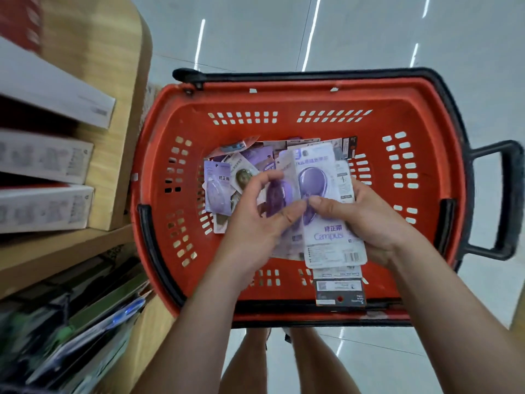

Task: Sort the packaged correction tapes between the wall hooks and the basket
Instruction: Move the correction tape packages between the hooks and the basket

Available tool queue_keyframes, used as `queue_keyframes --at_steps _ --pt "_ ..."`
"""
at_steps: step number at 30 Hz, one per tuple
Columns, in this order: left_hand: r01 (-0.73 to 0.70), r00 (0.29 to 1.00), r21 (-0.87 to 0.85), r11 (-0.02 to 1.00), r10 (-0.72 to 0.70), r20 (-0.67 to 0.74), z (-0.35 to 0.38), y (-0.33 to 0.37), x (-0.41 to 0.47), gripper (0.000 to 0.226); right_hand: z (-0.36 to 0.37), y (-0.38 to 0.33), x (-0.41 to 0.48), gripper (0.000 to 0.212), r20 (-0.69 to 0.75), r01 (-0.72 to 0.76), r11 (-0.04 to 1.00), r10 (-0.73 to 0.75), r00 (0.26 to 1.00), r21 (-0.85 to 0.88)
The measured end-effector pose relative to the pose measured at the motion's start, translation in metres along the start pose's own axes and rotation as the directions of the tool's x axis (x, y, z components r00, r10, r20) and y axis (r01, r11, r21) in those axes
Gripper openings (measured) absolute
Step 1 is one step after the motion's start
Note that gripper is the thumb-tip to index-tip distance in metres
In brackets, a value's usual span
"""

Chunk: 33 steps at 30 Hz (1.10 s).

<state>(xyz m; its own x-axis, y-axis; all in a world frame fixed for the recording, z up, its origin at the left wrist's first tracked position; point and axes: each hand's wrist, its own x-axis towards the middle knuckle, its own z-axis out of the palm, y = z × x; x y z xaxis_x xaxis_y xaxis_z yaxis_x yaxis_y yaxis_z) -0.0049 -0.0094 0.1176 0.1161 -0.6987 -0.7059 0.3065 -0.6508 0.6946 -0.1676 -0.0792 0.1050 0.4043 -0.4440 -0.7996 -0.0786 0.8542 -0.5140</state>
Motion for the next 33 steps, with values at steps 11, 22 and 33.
queue_keyframes --at_steps 11,22,33 --pt "-0.141 0.960 0.321 0.937 0.209 -0.187 0.027 0.113 -0.117 0.067 0.077 -0.078 -0.104 0.074 0.026 0.302 0.950 -0.301 0.953 -0.084" --pt "-0.300 0.890 -0.155 0.941 0.218 -0.400 0.067 0.207 -0.248 0.034 0.118 -0.173 -0.249 0.019 0.072 0.397 0.895 -0.391 0.918 -0.204" --pt "-0.553 0.702 -0.322 0.769 0.221 -0.677 0.060 0.222 -0.411 0.052 0.189 -0.189 -0.369 0.056 0.457 0.507 0.800 -0.338 0.823 -0.321"
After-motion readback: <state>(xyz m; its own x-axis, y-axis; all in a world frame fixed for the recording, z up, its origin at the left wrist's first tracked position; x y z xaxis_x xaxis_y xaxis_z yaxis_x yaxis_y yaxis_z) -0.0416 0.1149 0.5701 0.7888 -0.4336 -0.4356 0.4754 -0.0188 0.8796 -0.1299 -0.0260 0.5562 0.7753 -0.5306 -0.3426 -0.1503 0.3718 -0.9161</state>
